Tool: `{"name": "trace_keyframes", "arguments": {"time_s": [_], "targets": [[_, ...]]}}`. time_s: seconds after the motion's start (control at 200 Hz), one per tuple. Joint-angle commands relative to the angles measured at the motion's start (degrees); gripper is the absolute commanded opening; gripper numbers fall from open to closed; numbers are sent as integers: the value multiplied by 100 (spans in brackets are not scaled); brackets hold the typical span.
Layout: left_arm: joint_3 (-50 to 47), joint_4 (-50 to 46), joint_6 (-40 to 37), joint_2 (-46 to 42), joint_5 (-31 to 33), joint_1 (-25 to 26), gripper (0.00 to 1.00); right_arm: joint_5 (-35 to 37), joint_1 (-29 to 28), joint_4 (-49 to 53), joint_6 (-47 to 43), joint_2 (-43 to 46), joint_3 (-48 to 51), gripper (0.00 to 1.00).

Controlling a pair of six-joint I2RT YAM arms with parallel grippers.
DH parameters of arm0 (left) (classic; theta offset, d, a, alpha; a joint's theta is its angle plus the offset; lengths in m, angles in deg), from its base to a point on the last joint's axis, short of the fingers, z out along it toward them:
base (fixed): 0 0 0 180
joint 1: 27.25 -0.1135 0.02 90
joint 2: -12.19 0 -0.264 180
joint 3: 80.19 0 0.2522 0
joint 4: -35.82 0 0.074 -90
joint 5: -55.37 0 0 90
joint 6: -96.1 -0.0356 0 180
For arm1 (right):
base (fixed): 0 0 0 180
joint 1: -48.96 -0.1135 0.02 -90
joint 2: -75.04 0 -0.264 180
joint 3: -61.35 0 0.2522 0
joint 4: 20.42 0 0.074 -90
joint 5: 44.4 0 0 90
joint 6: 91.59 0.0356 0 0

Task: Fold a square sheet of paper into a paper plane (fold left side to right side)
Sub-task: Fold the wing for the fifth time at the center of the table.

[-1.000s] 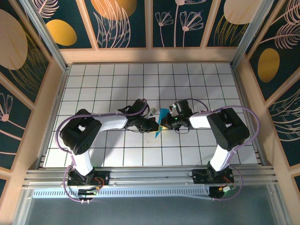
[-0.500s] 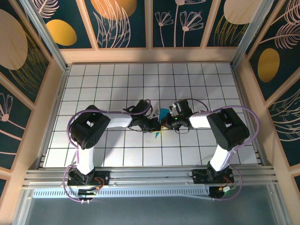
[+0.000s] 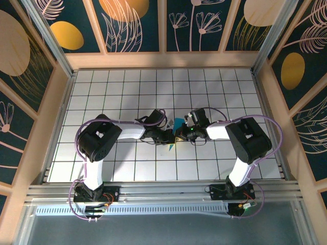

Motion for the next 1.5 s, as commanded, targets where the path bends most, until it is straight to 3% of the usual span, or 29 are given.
{"name": "trace_keyframes", "arguments": {"time_s": [0.0, 0.5, 0.981, 1.156, 1.241, 1.496], "targets": [[-21, -473, -271, 135, 272, 60, 0, 608, -69, 884, -103, -421, 188, 0], [-253, -1299, -954, -304, 537, 356, 0, 613, -69, 938, -112, -468, 128, 0], [-1113, -532, -694, -1646, 388, 360, 0, 683, -65, 1232, -415, -204, -463, 0], [-1274, -80, -464, -2444, 860, 135, 0, 1160, -80, 1851, -711, 340, -1058, 26], [-1390, 83, -335, -2775, 1390, -27, 1, 1520, -98, 2276, -830, 616, -1343, 37], [-1534, 63, 5, -3526, 3629, -298, 23, 3131, -476, 3919, -739, 818, -2163, 55]]}}
